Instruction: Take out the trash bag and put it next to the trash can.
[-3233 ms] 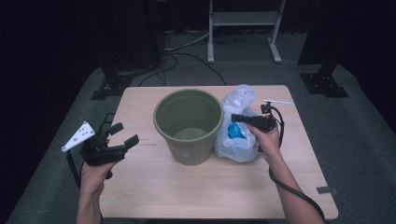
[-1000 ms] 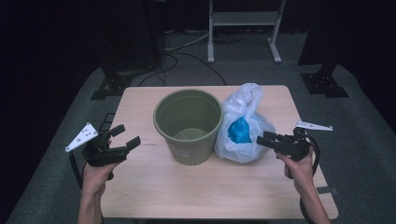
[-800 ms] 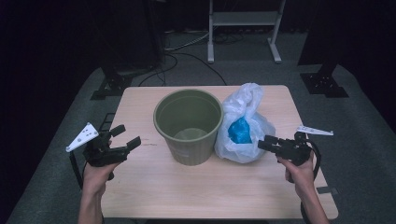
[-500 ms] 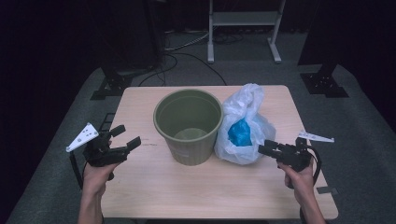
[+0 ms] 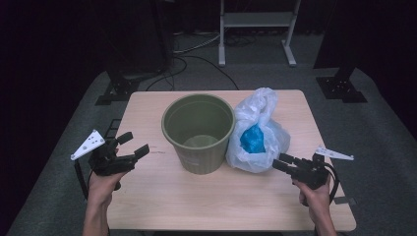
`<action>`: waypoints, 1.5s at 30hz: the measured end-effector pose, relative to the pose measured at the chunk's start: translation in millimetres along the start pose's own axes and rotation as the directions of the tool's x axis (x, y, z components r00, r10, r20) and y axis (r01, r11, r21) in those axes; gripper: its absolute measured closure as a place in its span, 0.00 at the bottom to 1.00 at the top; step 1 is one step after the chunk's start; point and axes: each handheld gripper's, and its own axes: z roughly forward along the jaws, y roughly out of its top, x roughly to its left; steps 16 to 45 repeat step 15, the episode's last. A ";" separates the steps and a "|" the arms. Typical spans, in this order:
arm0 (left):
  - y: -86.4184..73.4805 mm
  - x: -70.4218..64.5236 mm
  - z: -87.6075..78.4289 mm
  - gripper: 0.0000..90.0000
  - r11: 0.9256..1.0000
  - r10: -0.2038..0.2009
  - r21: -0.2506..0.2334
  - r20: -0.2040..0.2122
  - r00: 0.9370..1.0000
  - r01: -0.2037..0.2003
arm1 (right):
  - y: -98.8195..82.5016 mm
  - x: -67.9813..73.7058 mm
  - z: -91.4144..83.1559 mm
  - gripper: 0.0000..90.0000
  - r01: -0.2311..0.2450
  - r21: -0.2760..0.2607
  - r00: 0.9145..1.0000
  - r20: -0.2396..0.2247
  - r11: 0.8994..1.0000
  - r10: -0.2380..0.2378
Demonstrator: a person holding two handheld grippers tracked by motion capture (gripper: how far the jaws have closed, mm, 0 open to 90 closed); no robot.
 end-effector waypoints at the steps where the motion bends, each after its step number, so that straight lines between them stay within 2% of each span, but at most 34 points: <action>1: -0.1 -0.2 0.2 0.11 1.000 -0.001 0.000 0.001 1.000 0.001 | -3.0 -0.8 -0.8 0.35 -0.001 -0.015 1.000 0.003 1.000 0.001; 4: -0.6 -0.4 0.4 0.11 1.000 -0.003 0.001 0.001 1.000 0.003 | -11.0 -2.6 -3.3 0.35 0.000 -0.040 1.000 0.026 0.999 0.001; 9: -0.9 -0.8 1.0 0.11 1.000 -0.002 0.002 0.006 1.000 0.002 | -23.8 -10.8 -17.6 0.35 -0.023 -0.121 0.997 0.068 0.992 0.031; 12: -0.9 -1.3 1.5 0.11 1.000 0.000 0.004 0.009 1.000 0.000 | -27.3 -14.0 -21.8 0.35 -0.035 -0.145 0.996 0.071 0.989 0.046; 14: -1.4 -0.9 2.3 0.11 1.000 -0.001 0.005 0.011 1.000 0.001 | -31.1 -16.4 -22.0 0.35 -0.049 -0.149 0.996 0.066 0.988 0.060; 45: -1.4 -0.6 2.5 0.11 1.000 -0.003 0.005 0.010 1.000 0.003 | -31.1 -16.4 -22.0 0.35 -0.049 -0.149 0.996 0.066 0.988 0.060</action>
